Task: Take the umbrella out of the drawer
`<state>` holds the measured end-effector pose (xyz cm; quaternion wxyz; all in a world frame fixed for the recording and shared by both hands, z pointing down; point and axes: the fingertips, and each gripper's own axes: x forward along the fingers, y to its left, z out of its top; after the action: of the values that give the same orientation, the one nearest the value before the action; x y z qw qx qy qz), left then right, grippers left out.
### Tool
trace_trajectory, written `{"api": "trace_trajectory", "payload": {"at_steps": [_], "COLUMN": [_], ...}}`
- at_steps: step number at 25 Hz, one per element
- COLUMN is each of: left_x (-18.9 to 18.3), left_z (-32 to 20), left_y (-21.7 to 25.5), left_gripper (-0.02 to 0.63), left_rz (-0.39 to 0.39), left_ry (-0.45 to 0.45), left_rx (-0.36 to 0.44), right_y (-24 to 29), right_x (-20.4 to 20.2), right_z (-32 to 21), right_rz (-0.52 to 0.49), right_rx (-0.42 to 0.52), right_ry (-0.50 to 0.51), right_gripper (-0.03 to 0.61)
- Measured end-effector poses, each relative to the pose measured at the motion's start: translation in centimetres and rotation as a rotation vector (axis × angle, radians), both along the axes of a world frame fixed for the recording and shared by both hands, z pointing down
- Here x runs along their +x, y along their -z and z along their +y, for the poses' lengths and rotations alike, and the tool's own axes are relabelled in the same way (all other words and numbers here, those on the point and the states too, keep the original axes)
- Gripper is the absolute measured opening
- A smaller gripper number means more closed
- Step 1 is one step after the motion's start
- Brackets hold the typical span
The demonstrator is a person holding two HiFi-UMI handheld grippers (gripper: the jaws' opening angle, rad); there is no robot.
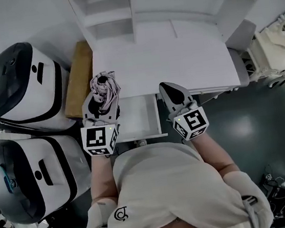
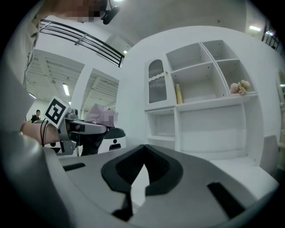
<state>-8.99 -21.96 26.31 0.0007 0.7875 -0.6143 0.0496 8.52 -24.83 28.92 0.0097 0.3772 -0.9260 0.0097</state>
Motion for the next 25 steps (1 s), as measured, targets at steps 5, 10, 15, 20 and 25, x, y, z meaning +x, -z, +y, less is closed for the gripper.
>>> {"api": "trace_trajectory", "payload": {"at_steps": [5, 10, 15, 20, 25], "left_x": [-1.2, -1.2, -1.0, -0.8, -0.7], "left_z": [0.2, 0.0, -0.2, -0.3, -0.4], "left_y": [1.4, 1.2, 1.0, 0.6, 0.4], "left_gripper": [0.224, 0.224, 0.224, 0.225, 0.225], "left_rz": [0.03, 0.028, 0.028, 0.027, 0.02], "left_ry": [0.03, 0.035, 0.032, 0.026, 0.027], "left_rx": [0.03, 0.023, 0.013, 0.004, -0.005], "right_y": [0.9, 1.2, 0.9, 0.7, 0.6], "right_x": [-0.2, -0.2, -0.1, -0.2, -0.3], "right_z": [-0.4, -0.7, -0.7, -0.6, -0.3], "right_rz": [0.0, -0.001, 0.009, 0.017, 0.011], "right_rx": [0.018, 0.023, 0.016, 0.015, 0.012], "right_ry": [-0.002, -0.014, -0.02, -0.029, -0.018], "right_gripper": [0.005, 0.005, 0.005, 0.005, 0.005]}}
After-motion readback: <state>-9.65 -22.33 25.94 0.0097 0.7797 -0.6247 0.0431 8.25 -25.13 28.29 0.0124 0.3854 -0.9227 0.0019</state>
